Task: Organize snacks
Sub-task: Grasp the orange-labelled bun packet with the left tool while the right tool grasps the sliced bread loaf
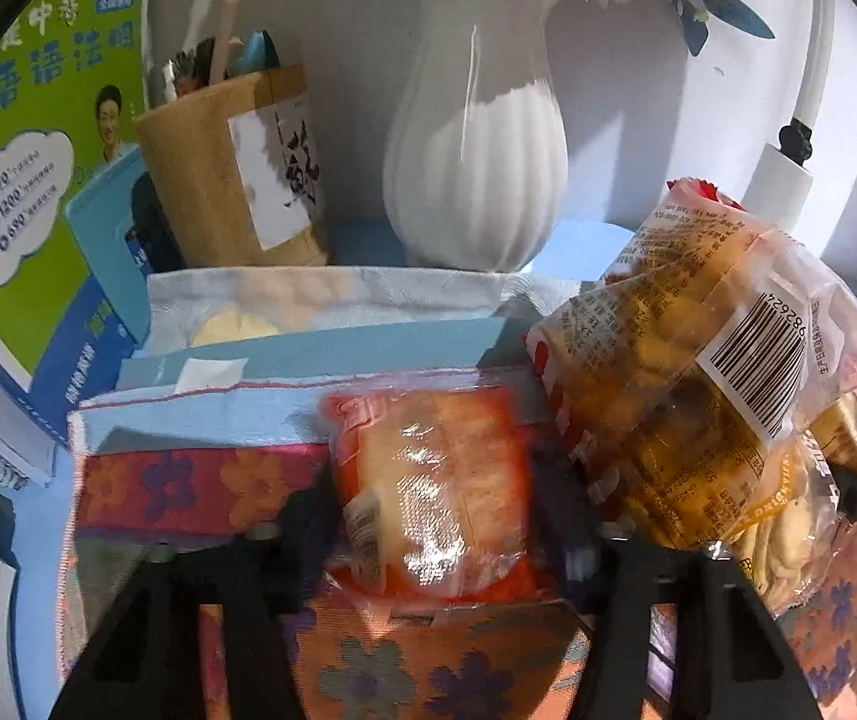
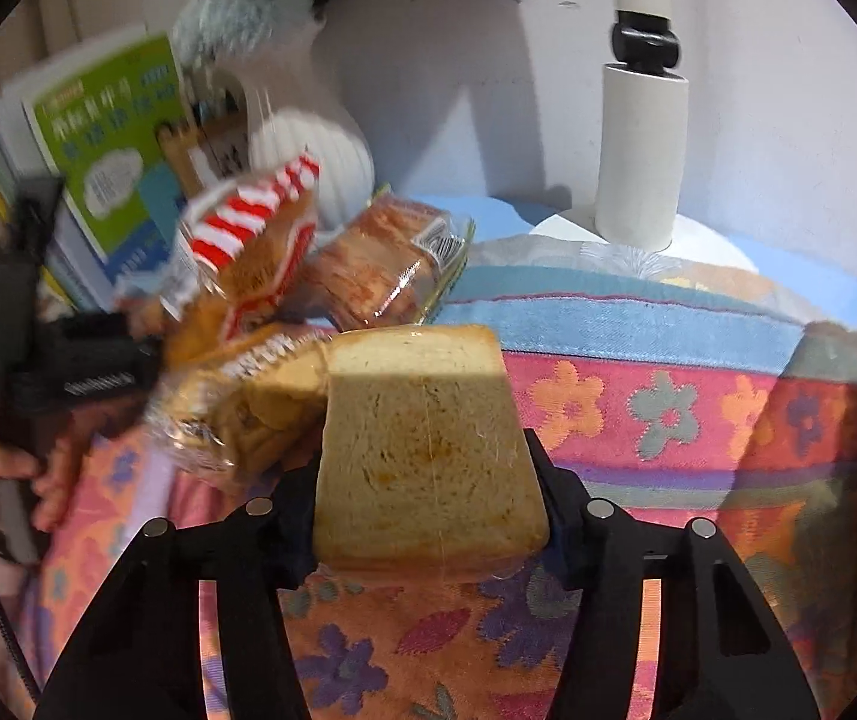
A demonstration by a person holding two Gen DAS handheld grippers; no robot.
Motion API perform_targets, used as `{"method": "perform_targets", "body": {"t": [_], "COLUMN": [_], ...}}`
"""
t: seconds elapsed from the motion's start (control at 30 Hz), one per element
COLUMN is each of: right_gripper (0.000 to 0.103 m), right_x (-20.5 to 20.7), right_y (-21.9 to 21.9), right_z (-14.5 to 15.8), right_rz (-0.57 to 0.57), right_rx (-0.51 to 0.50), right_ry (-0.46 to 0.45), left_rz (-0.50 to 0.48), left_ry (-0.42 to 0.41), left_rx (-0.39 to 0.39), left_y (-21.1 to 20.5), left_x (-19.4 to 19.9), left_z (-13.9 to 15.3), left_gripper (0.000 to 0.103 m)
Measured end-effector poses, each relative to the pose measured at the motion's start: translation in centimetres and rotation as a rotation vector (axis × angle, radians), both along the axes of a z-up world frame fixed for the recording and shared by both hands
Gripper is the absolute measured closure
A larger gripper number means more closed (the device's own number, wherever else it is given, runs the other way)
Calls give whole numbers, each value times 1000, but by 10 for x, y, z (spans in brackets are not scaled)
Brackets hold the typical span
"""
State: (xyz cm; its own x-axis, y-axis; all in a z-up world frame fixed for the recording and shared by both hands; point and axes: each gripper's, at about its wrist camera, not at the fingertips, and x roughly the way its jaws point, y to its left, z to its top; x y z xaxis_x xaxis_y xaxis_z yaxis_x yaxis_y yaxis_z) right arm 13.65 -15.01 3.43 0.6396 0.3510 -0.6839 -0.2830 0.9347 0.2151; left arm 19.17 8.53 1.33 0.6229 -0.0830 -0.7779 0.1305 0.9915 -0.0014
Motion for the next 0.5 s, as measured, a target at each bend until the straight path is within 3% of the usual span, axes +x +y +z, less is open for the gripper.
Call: {"method": "perform_targets", "body": {"t": [0.17,0.5], "right_gripper": [49,49], "right_x": [-8,-20], "right_y": [-11,-22], "right_z": [2,11], "right_rz": [-26,-17], "right_rx": [97,177], "right_ry": [-2,-95], "left_rz": [30,86], "left_ry": [-26,-146], "left_rx": [-6,-19], "left_y": [6,17], "left_x": [1,-19], "left_z": [4,24], "left_gripper": [56,57]}}
